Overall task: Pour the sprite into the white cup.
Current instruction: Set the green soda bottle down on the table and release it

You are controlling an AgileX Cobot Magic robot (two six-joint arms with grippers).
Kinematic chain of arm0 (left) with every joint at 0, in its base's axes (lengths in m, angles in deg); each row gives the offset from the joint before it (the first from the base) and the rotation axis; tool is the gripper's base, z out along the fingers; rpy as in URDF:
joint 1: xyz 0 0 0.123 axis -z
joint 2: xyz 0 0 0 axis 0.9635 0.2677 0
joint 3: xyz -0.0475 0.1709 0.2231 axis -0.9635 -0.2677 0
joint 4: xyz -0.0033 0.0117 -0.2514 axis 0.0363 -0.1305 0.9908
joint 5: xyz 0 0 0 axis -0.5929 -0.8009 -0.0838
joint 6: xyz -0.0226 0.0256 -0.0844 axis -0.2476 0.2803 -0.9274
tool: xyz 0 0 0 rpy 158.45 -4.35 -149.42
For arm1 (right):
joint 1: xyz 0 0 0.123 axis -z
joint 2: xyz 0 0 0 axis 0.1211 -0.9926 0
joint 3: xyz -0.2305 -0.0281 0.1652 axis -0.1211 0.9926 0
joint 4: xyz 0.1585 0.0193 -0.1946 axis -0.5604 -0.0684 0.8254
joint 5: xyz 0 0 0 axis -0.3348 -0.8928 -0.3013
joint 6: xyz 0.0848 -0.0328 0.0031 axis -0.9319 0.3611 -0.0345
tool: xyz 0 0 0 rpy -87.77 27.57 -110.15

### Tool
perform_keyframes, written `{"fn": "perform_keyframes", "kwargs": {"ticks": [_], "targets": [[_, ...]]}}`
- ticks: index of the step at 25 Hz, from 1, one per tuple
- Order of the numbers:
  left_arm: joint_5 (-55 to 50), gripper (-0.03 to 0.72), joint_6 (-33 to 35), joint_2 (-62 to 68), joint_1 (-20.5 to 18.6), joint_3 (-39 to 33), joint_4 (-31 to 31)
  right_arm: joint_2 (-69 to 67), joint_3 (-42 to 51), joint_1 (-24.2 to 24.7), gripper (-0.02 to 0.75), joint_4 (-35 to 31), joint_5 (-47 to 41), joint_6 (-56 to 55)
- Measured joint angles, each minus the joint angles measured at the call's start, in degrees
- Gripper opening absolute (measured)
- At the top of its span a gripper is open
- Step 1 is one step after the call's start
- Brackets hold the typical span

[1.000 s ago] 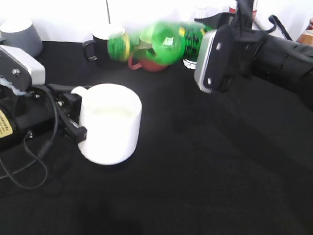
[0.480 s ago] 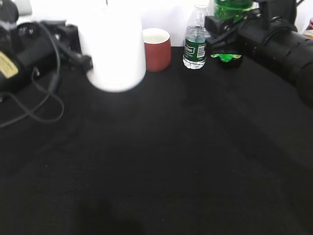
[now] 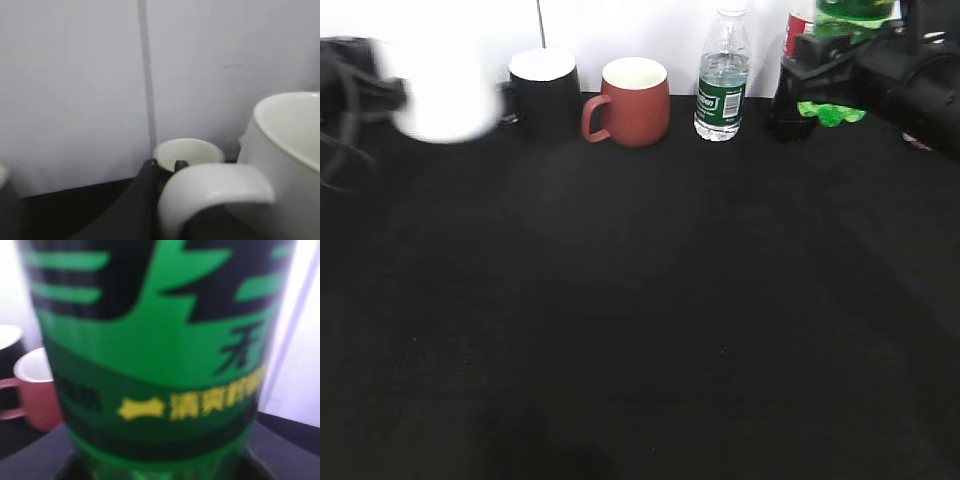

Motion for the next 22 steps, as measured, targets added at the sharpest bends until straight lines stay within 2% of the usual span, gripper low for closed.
{"fn": "perform_keyframes", "kwargs": {"ticks": [4, 10, 17, 22], "targets": [[0.20, 0.067, 0.00, 8.18, -4.25, 7.24, 0.19, 0.00, 0.00, 0.00, 0.388, -0.28, -0.04, -0.12], [-0.33, 0.067, 0.00, 22.84, -5.67, 21.07, 0.20, 0.00, 0.00, 0.00, 0.387, -1.91, -0.04, -0.12], [-0.04, 0.067, 0.17, 29.58, -6.87, 26.75, 1.77, 0.00, 0.00, 0.00, 0.387, -1.95, -0.04, -0.12], [-1.12, 0.067, 0.19, 37.31, -6.87, 36.31, 1.94, 0.00, 0.00, 0.00, 0.387, -1.95, 0.08, -0.12]]}}
